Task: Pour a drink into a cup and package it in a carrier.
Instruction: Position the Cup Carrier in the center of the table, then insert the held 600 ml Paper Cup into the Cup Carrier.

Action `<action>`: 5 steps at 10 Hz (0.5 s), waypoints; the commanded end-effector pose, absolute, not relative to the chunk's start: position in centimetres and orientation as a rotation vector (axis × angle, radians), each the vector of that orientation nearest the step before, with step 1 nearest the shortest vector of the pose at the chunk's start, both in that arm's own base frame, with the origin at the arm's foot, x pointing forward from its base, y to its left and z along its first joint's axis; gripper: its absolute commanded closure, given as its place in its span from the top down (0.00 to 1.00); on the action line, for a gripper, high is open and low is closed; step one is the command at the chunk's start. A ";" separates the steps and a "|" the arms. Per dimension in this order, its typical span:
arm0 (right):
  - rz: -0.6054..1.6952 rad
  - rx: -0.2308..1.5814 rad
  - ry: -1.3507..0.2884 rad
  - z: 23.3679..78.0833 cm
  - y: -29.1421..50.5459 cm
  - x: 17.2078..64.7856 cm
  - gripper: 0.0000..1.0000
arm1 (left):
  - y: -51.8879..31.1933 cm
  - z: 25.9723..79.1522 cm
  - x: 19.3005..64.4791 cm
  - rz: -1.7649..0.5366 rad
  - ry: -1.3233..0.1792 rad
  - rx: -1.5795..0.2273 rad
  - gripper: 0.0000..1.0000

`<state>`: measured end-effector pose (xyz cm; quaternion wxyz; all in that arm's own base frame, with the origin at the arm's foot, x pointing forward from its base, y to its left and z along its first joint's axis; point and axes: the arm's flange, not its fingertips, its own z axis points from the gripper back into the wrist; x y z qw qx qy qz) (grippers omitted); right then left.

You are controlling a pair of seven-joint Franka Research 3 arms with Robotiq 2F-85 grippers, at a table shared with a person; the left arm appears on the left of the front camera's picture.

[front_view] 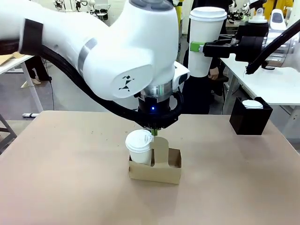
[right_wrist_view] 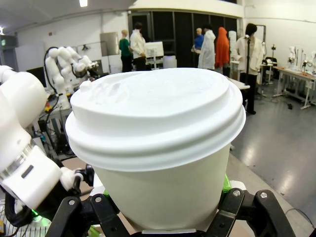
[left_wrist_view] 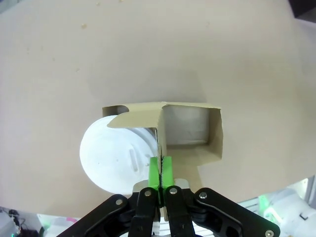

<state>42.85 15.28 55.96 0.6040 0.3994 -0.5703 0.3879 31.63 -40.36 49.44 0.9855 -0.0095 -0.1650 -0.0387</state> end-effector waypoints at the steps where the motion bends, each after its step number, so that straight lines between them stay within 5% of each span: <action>1: 0.899 0.930 -1.325 56.2 15.4 42.8 0.81 | -41.5 49.2 32.0 -0.054 -0.353 0.013 0.02; 5: 0.899 0.930 -1.325 56.2 15.4 42.8 0.81 | -40.4 49.4 31.6 -0.078 -0.332 -0.019 0.02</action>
